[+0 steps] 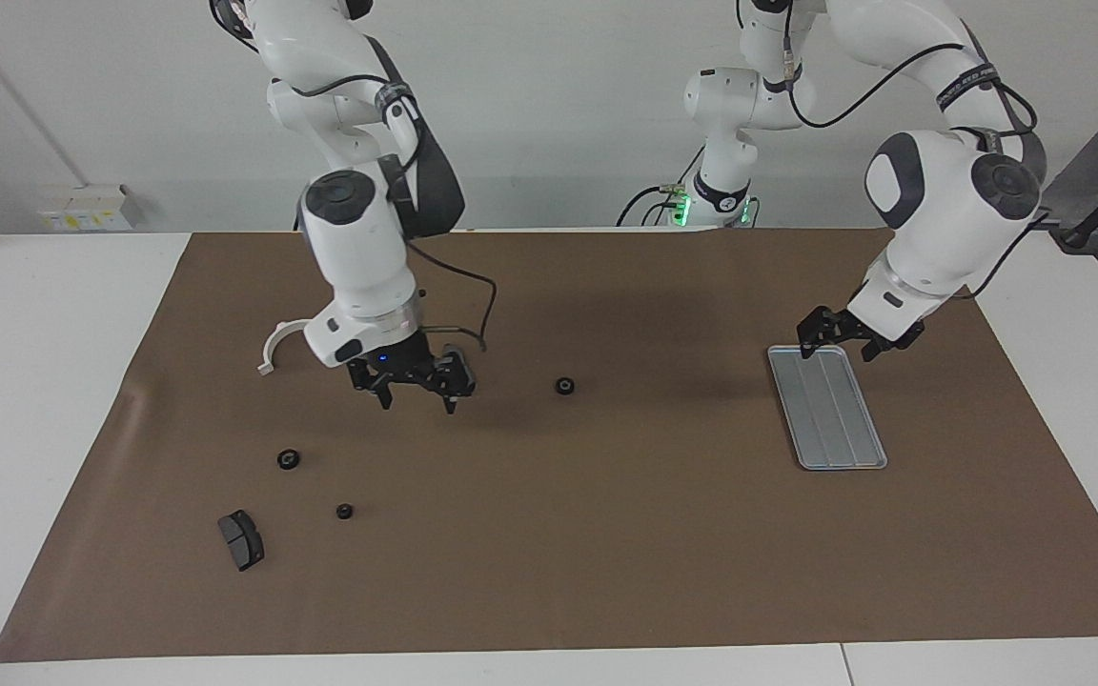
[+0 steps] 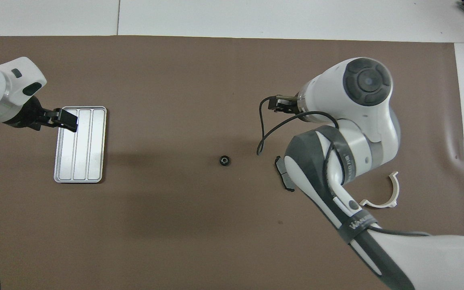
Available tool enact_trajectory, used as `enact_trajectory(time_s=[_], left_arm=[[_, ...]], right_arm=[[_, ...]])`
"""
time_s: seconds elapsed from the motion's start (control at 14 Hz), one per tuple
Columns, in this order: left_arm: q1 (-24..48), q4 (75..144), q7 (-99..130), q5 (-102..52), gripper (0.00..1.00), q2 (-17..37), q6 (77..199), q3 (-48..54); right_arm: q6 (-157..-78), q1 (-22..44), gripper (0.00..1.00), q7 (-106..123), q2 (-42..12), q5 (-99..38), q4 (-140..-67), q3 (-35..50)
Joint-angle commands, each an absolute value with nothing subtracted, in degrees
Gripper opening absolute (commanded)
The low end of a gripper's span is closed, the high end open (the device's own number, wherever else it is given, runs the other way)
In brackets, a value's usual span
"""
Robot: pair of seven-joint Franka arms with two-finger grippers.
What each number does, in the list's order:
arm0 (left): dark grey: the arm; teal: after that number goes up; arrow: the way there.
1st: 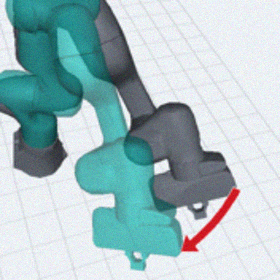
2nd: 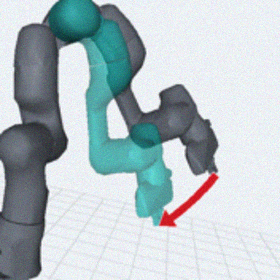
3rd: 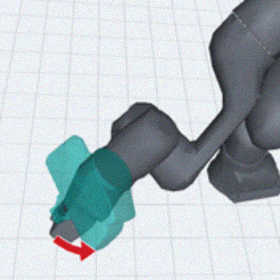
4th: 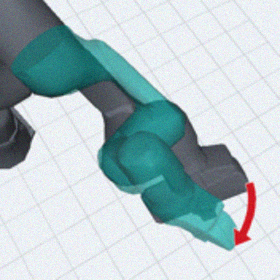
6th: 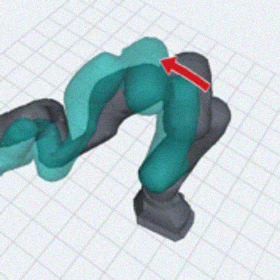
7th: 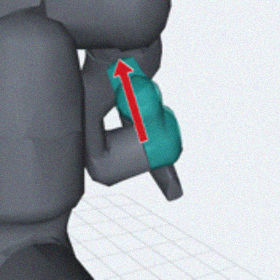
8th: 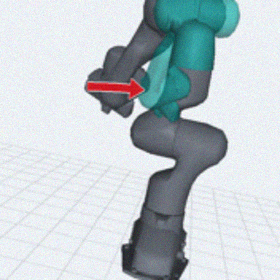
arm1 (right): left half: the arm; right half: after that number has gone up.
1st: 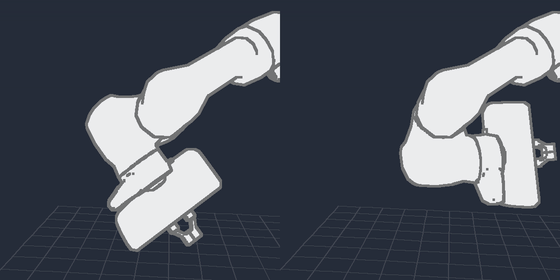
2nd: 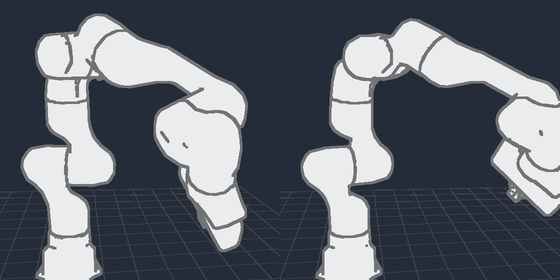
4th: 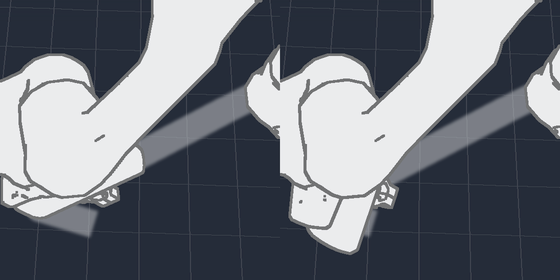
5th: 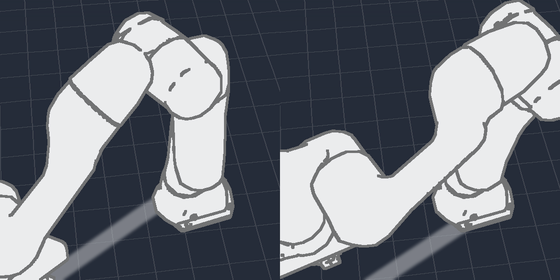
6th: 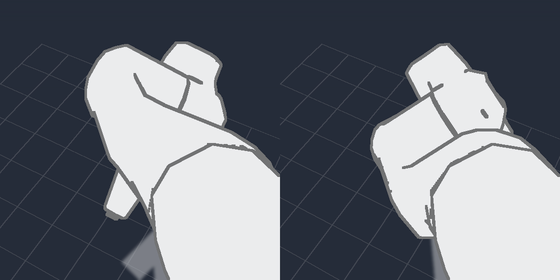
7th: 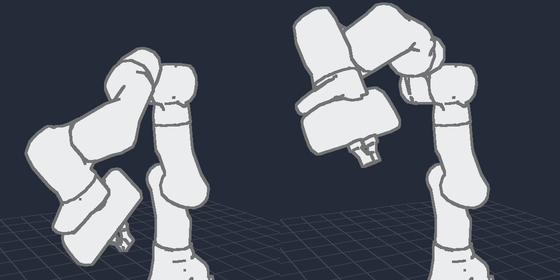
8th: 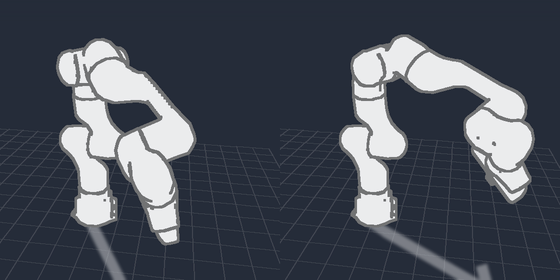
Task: Place bearing gear from tray to pile
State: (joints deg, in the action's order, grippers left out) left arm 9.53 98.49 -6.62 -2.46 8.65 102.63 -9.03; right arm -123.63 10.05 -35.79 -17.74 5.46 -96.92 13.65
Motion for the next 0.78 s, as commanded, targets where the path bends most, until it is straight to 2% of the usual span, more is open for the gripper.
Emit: enact_trajectory(time_s=[0.0, 0.21, 0.5, 0.71], left_arm=[[8.09, 97.91, -6.94, 0.78, 0.99, 4.15, 97.84, -8.35], [7.73, 98.00, -6.77, 1.41, 1.00, 0.62, 95.28, -8.35], [8.44, 96.95, -6.77, 1.49, 1.00, -1.40, 94.40, -7.91], [8.61, 96.85, -6.16, 1.41, 1.00, -2.11, 94.66, -7.56]], right_arm=[[-125.06, 9.40, 1.00, -46.80, -22.13, 12.97, -95.63, 20.54], [-126.65, 9.58, 1.00, -55.26, -26.00, 19.76, -95.45, 26.61], [-126.82, 12.13, 1.00, -63.45, -34.53, 30.57, -91.06, 31.01], [-126.83, 12.48, 1.00, -63.37, -35.68, 31.82, -92.80, 31.82]])
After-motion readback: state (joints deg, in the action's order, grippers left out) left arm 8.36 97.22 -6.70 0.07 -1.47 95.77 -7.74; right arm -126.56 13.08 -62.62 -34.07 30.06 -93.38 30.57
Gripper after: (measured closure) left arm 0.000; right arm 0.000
